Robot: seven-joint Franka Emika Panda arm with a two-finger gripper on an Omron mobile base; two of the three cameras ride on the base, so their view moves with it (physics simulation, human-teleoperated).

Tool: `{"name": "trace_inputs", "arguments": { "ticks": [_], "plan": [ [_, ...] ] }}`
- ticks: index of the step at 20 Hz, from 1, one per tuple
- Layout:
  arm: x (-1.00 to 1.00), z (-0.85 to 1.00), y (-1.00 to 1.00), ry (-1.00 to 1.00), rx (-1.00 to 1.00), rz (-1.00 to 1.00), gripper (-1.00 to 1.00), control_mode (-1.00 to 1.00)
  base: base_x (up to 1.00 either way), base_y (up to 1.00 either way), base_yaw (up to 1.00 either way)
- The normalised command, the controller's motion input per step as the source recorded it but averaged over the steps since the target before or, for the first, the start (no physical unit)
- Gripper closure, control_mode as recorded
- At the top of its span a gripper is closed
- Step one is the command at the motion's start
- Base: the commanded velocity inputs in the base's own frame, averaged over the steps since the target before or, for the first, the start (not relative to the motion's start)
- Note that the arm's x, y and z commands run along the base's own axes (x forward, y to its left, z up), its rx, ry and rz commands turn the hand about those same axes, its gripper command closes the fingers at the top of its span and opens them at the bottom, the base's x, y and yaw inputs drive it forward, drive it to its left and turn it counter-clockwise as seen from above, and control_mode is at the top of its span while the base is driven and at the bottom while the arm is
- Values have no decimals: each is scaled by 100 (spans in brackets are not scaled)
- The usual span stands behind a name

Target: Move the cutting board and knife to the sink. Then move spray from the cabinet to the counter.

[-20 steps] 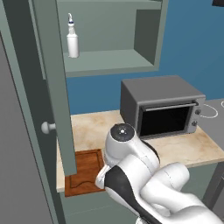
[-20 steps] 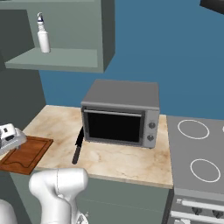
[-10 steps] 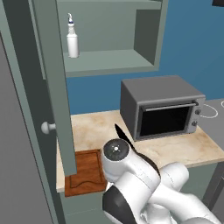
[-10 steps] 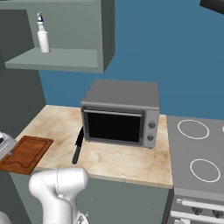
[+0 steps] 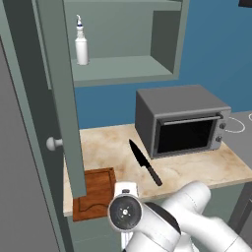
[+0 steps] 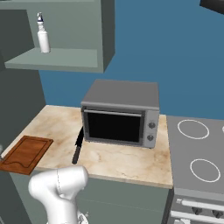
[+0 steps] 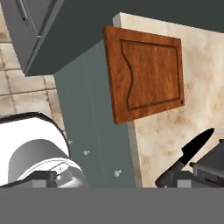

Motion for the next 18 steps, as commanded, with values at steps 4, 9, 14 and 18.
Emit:
{"name": "trace_inputs", "arguments": {
  "ticks": [4,9,14,18],
  "plan": [
    [-2,-14,4,-16,0,12,-100,-100,0,0,0],
    [0,-16,19,-15,0,2,-100,-100,0,0,0],
    [4,-23,7,-23,-1,1,-100,-100,0,0,0],
    [10,-27,12,-22,-7,0,-100,-100,0,0,0]
  ]
}}
